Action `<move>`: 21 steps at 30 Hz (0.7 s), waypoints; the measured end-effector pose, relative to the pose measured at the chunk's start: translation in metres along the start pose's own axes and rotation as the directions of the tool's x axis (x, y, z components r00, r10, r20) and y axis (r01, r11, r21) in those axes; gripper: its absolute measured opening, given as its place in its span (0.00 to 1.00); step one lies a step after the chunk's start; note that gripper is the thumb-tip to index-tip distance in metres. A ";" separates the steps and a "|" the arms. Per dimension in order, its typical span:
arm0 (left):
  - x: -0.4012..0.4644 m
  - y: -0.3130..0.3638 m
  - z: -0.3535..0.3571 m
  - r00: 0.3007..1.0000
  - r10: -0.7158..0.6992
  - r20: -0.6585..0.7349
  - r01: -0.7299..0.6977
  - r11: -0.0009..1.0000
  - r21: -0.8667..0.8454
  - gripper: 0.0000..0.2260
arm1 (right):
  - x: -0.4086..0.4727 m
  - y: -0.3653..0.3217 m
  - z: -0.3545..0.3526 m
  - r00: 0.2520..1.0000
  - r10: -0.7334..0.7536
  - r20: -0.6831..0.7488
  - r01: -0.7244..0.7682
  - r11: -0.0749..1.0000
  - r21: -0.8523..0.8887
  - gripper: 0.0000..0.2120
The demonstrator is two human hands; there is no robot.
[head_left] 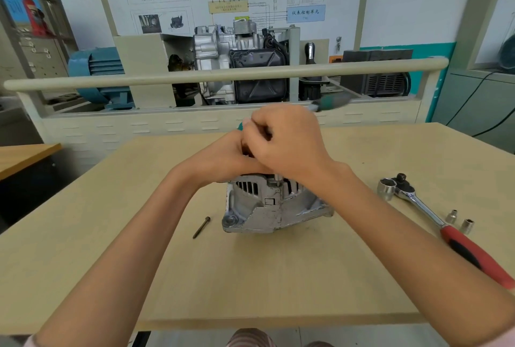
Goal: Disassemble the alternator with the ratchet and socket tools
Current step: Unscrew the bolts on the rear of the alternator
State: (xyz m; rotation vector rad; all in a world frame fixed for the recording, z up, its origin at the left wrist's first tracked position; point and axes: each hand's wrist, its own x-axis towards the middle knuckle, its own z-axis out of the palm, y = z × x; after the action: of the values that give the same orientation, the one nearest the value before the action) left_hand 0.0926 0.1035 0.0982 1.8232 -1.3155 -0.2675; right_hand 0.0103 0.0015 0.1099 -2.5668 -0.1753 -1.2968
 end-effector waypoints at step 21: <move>-0.001 -0.002 0.002 1.000 -0.011 0.018 0.012 1.000 -0.022 0.04 | 0.005 0.012 0.006 0.997 0.074 0.036 -0.082 0.894 0.441 0.22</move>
State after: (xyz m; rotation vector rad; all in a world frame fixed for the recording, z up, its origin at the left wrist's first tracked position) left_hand 0.0925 0.1032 0.0951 1.8145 -1.3100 -0.3042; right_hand 0.0204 -0.0083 0.1089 -2.1732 -0.3263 -1.0579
